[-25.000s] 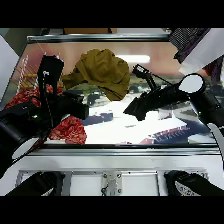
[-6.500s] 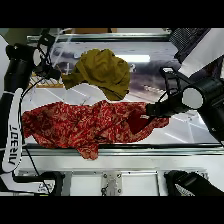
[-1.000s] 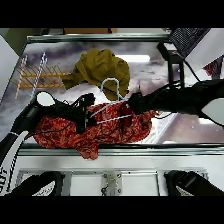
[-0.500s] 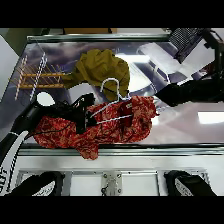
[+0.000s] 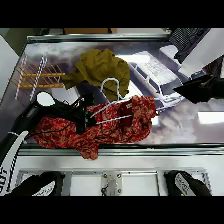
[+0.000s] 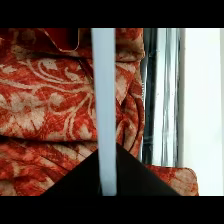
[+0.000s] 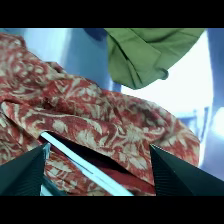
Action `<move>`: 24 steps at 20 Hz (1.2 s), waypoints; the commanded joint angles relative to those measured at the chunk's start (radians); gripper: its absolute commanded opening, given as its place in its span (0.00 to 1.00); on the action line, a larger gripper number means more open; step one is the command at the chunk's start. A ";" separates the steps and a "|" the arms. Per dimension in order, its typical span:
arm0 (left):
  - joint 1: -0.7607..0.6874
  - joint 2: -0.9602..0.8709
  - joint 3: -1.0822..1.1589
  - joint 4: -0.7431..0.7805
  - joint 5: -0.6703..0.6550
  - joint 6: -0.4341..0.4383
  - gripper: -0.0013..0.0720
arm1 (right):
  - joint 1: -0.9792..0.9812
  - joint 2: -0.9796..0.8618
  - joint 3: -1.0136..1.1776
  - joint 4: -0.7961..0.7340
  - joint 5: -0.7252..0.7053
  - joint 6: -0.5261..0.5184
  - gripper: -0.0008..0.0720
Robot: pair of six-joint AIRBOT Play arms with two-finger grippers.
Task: Fold the clothes and pants, and hang the long-sleeved shirts on hangers.
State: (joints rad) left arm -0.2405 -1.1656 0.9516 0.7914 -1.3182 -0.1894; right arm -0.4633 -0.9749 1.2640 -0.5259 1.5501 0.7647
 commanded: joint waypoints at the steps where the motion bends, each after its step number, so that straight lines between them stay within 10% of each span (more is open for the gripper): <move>1: 0.000 0.001 0.000 0.001 -0.020 0.002 0.03 | -0.200 -0.071 -0.132 0.266 0.140 -0.327 0.96; 5: 0.000 0.001 0.000 0.001 -0.034 0.002 0.03 | -0.213 -0.187 -0.168 0.298 0.283 -0.555 0.96; 24: 0.000 0.001 0.000 0.002 -0.043 0.002 0.03 | 0.091 -0.307 -0.168 0.103 0.294 -0.632 0.96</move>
State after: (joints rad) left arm -0.2405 -1.1656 0.9516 0.7933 -1.3613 -0.1894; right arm -0.4248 -1.2694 1.0962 -0.4149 1.8359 0.1375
